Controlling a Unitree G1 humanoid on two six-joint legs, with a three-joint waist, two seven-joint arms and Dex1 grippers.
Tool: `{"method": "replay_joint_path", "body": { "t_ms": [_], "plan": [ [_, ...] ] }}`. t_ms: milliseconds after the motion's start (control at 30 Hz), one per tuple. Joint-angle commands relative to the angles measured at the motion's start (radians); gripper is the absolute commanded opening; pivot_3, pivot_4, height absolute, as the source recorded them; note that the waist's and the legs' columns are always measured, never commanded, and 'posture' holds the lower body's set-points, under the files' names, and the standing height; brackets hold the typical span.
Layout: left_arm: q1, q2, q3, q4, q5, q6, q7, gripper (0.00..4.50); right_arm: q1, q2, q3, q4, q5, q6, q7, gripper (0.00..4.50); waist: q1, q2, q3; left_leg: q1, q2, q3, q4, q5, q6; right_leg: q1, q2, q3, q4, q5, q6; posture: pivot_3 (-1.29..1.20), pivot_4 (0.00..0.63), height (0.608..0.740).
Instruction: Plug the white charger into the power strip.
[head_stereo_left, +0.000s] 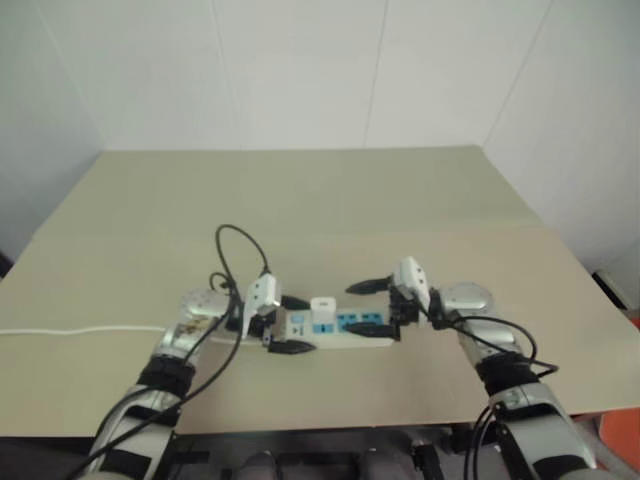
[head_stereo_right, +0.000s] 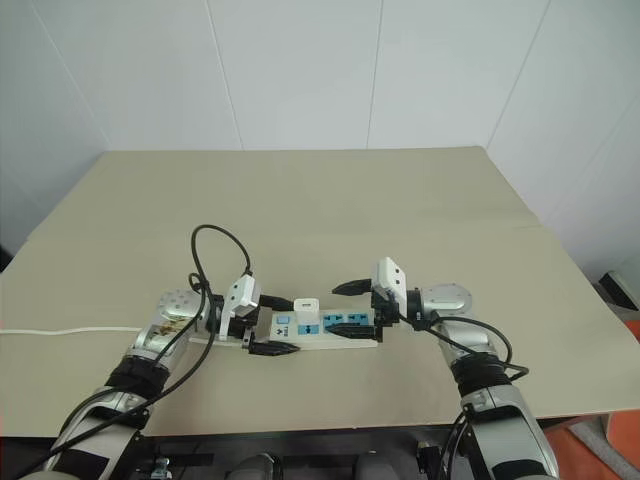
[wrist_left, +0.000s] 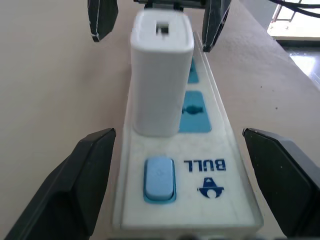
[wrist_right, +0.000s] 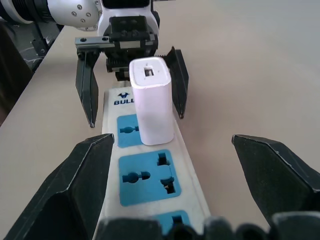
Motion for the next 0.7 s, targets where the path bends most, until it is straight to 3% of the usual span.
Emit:
{"method": "replay_joint_path", "body": {
  "t_ms": [33,367,700],
  "plan": [
    [0.015,0.082,0.073,-0.104,-0.077,0.049,-0.044,4.42,0.014,-0.072,-0.091,-0.117,0.079,0.058,-0.006,4.50,0.001,0.000,0.001,0.000,0.000,0.000,0.000,0.000,0.000,0.000,0.000,0.000,0.000,0.000,0.000,0.00,0.150,0.740],
    [0.122,0.299,0.234,-0.241,-0.144,0.112,-0.018,4.42,0.211,-0.339,-0.226,-0.312,0.109,0.210,-0.046,4.50,0.006,0.000,0.003,0.000,0.000,0.001,0.000,0.000,0.000,0.000,-0.001,0.000,-0.002,-0.002,0.002,0.00,0.150,0.740],
    [0.256,0.325,0.295,-0.364,-0.183,0.204,0.088,4.42,0.334,-0.433,-0.306,-0.390,0.135,0.258,-0.091,4.50,0.006,0.000,0.004,0.002,0.001,0.002,-0.001,0.000,0.000,0.000,-0.001,0.000,-0.002,-0.004,0.005,0.00,0.150,0.740]
  ]
}}
